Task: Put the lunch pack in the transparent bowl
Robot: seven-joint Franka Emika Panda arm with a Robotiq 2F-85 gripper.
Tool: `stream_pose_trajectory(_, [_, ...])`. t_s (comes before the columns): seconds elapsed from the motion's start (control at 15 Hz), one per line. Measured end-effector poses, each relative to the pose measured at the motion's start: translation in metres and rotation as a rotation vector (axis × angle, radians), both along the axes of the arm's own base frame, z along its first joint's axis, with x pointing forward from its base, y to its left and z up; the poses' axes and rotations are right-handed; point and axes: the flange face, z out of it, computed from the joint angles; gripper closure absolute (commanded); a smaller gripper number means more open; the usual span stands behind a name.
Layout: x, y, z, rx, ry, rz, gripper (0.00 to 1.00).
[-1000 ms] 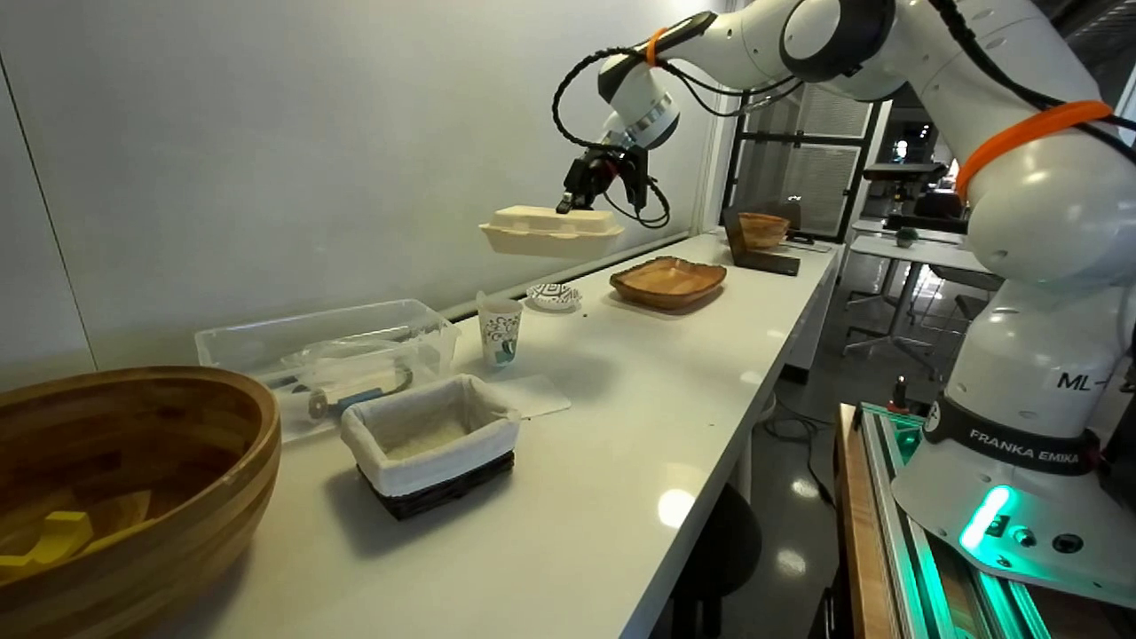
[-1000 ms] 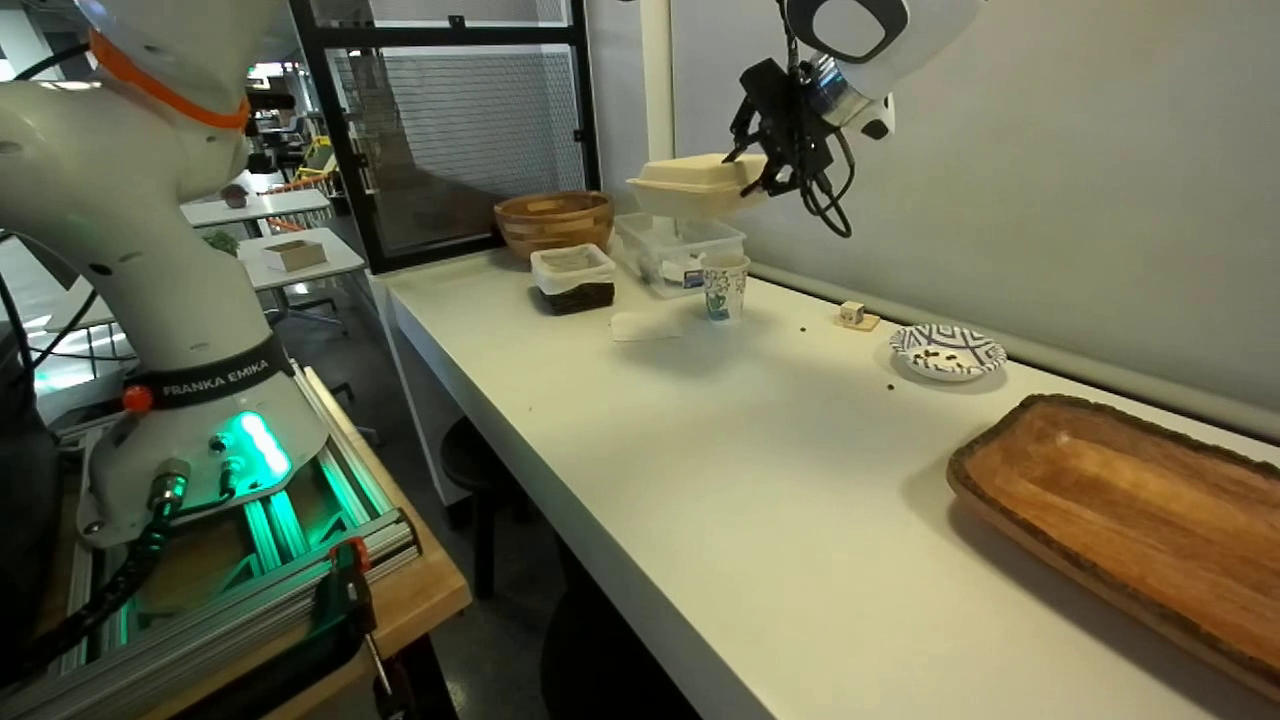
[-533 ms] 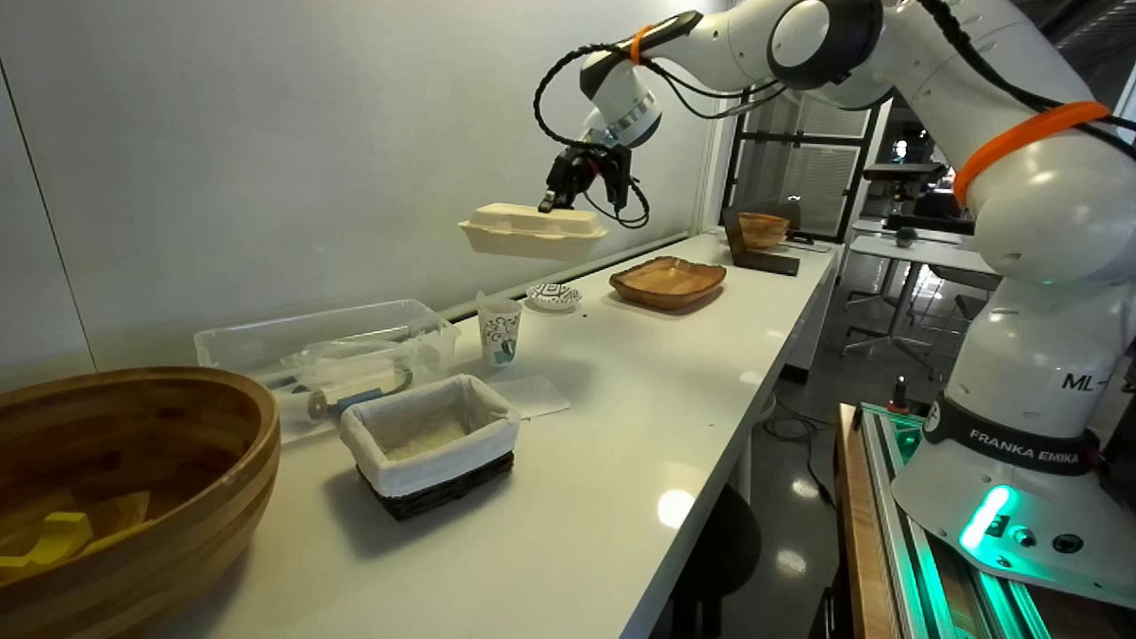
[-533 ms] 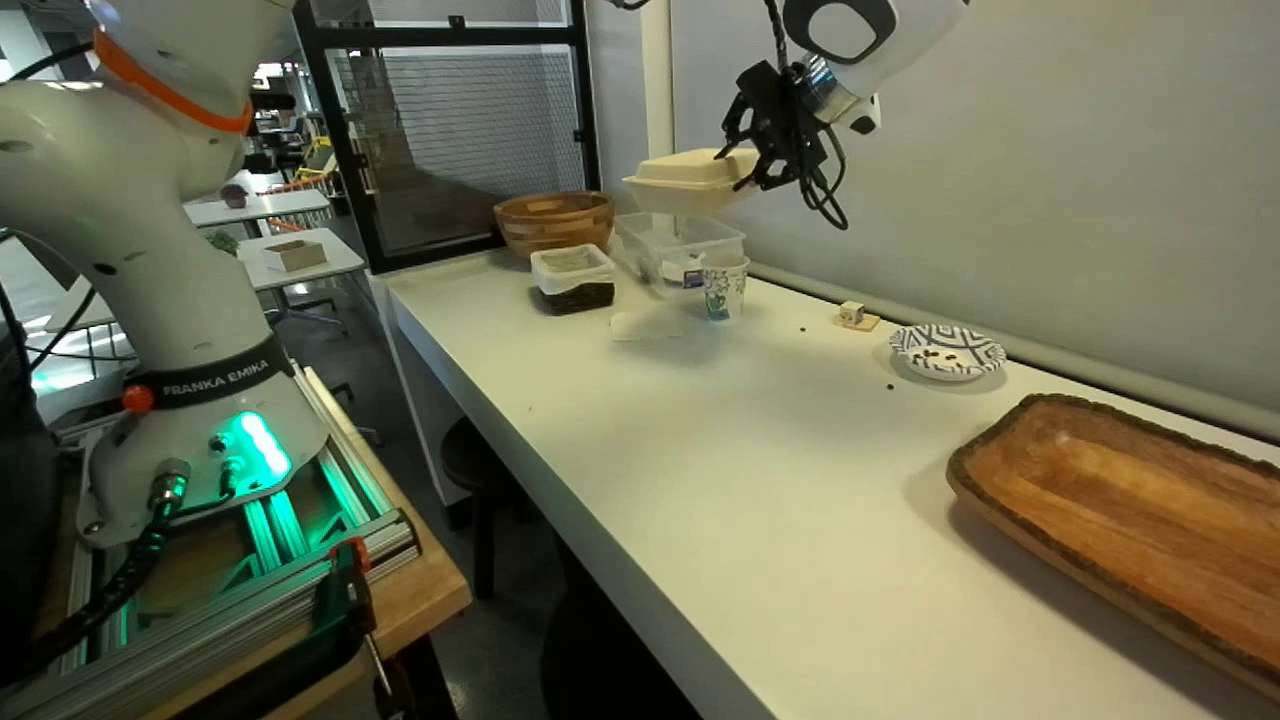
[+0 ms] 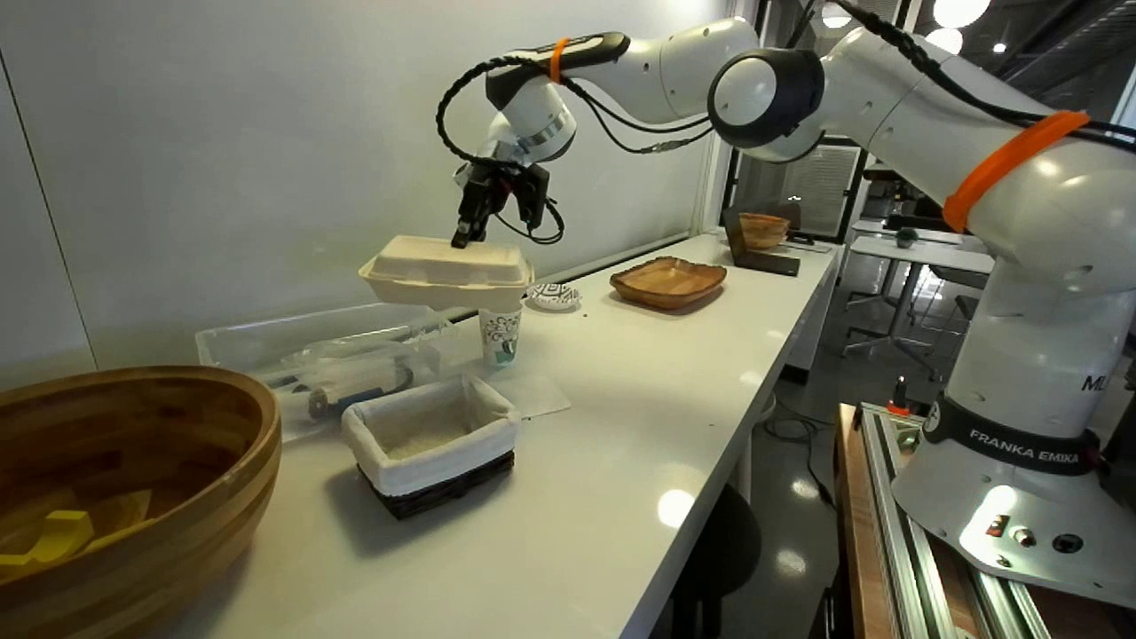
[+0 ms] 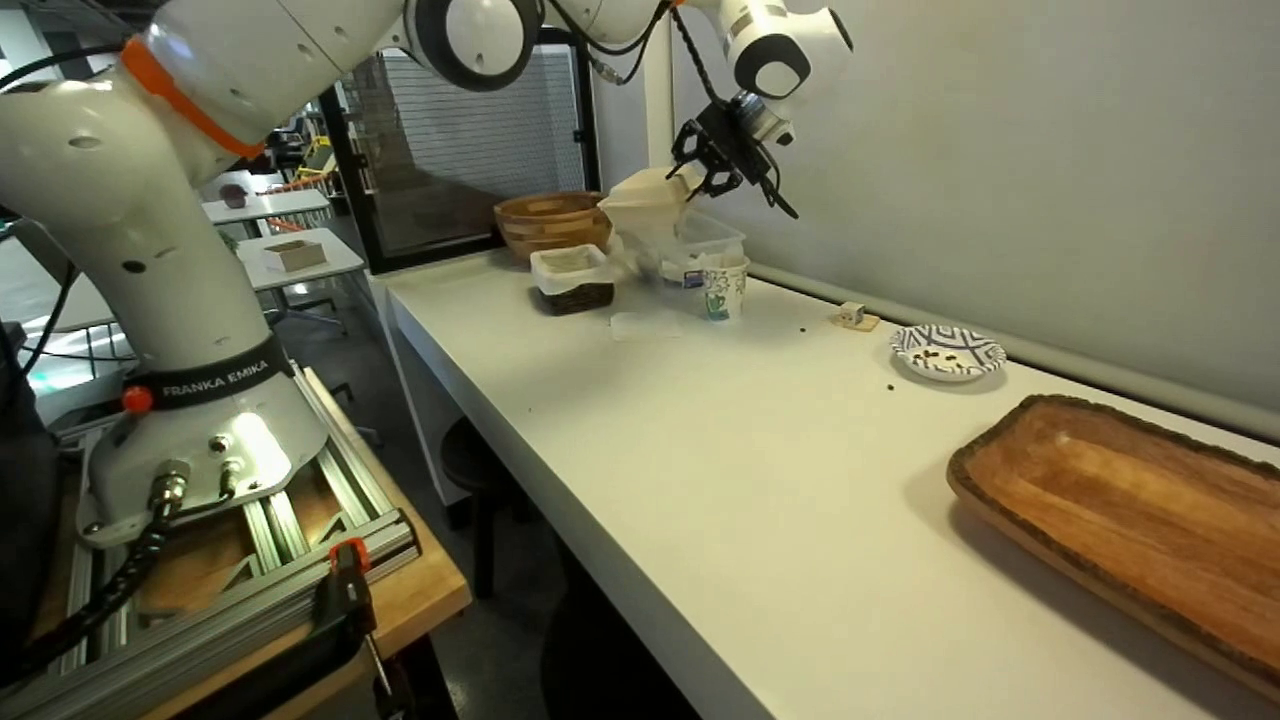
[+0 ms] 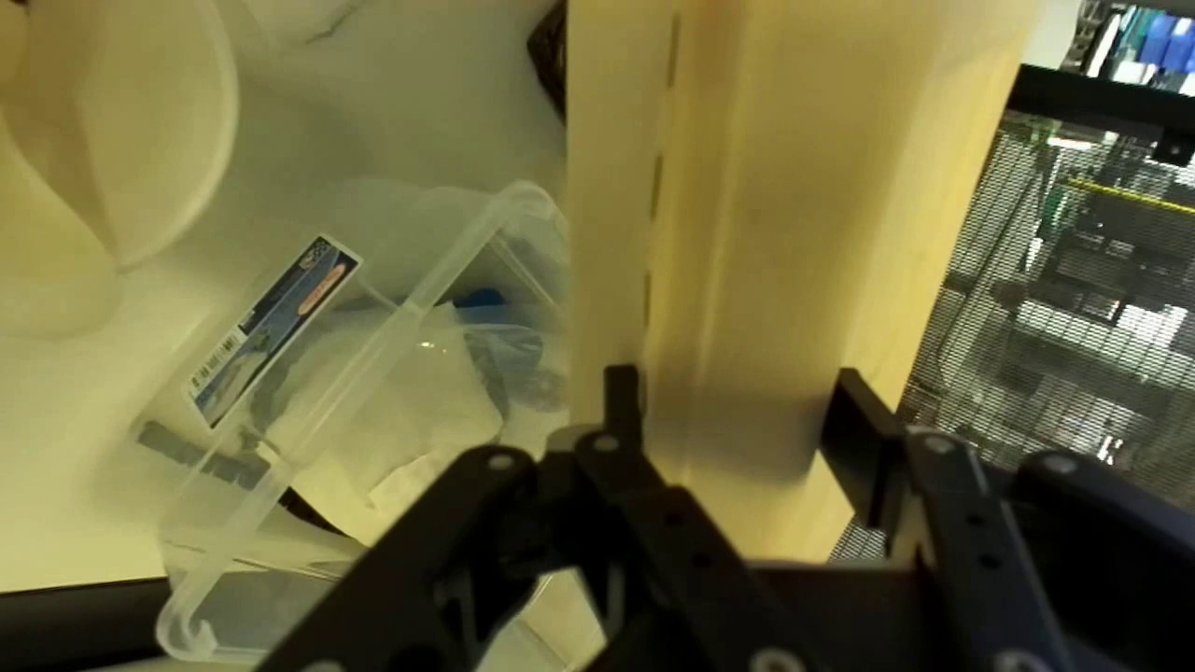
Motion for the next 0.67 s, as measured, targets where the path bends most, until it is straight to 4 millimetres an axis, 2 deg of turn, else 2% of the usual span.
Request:
stream_pose_trajectory(0.13, [0.010,0.018,-0.007,-0.028,-0.012,0.017,0.74])
stream_pose_trajectory(0.33, [0.021,0.026,-0.007,-0.088,-0.058,0.028,0.74])
stream_pose_trajectory(0.67, [0.030,0.046,0.011,-0.138,-0.165,0.102,0.74])
